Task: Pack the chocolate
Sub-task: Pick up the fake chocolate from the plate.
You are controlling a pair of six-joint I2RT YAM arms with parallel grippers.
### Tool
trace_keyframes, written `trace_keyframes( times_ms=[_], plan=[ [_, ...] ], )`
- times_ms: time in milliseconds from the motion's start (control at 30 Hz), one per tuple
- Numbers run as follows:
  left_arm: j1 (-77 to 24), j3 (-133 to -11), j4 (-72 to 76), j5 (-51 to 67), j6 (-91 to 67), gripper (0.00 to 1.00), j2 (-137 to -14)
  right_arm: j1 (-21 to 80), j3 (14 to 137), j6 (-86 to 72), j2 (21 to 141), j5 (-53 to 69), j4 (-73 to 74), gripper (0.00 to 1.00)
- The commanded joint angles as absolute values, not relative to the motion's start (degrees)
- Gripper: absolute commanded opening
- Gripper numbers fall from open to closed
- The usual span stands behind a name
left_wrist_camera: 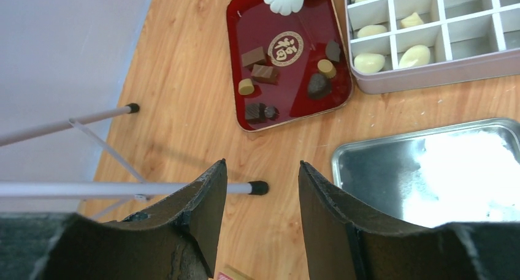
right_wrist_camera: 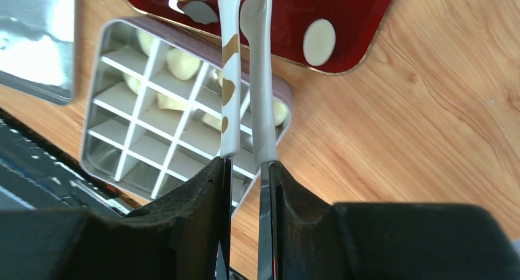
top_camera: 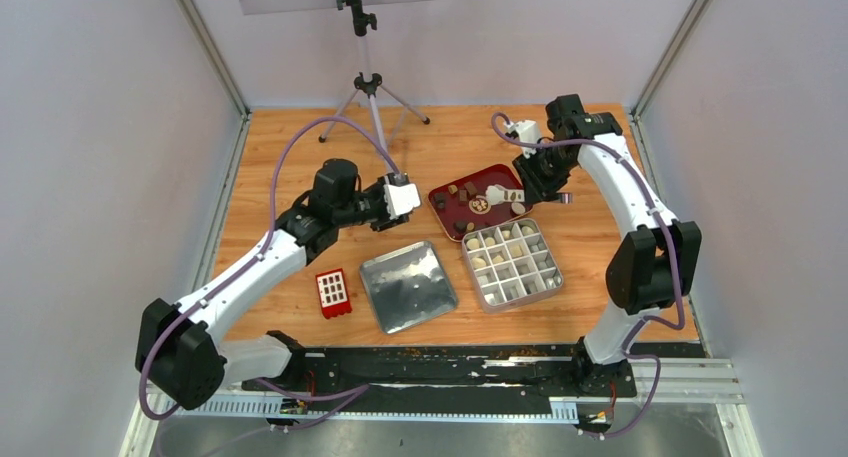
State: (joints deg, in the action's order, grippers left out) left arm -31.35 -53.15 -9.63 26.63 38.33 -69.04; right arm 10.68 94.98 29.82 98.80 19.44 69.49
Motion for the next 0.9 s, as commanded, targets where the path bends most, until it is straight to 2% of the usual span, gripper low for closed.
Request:
trace_keyframes(
  times_ms=[0, 867],
  plan=[
    [-31.5, -51.8, -9.6, 27.0, 33.1, 0.55, -67.3, 10.6, 97.0, 32.8, 100.2, 12.0, 69.0, 0.31],
    [-31.5, -48.7, -7.0, 27.2, 31.2, 0.56, -67.2, 10.6, 96.0, 37.0, 106.0, 1.3, 67.0, 0.40]
  ],
)
